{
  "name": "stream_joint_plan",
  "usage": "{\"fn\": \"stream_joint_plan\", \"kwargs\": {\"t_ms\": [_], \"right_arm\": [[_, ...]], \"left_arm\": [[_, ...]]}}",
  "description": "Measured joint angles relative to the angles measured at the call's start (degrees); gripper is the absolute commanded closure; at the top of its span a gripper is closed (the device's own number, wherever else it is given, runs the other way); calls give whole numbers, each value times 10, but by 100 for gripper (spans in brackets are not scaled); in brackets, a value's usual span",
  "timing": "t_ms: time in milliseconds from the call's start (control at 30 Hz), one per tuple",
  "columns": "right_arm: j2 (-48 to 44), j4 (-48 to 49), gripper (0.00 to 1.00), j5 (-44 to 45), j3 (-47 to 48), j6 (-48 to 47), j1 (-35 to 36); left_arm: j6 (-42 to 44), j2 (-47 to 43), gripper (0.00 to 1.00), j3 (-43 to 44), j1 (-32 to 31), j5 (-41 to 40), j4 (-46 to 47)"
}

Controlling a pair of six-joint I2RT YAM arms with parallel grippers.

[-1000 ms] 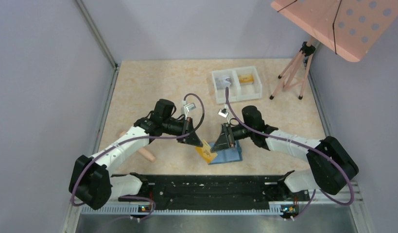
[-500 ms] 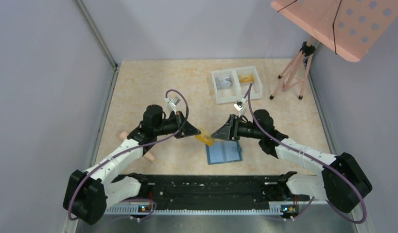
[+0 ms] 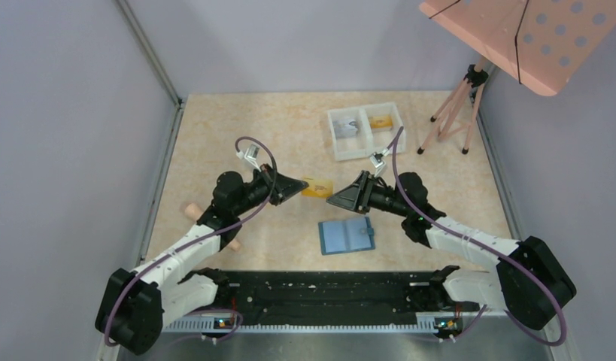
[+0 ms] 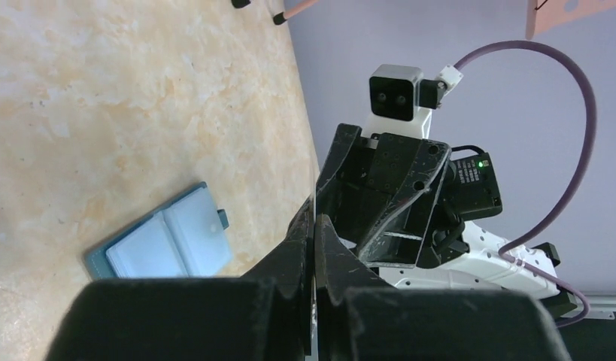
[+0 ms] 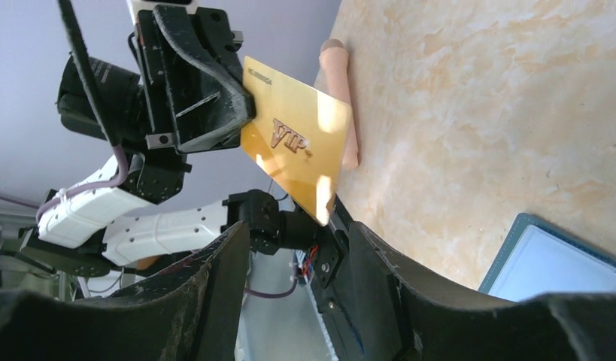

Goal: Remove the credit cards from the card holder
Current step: Remove the credit card from the card holder.

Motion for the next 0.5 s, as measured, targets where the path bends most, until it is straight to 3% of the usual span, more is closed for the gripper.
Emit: {"fn": "stream_joint_plan", "kwargs": {"t_ms": [267, 500], "right_arm": [[0, -2, 65, 24, 0, 10, 0], [2, 57, 68, 19, -15, 47, 0]], "left_arm": [[-19, -23, 100, -15, 0, -28, 30], [-34, -27, 100, -34, 0, -38, 50]]}}
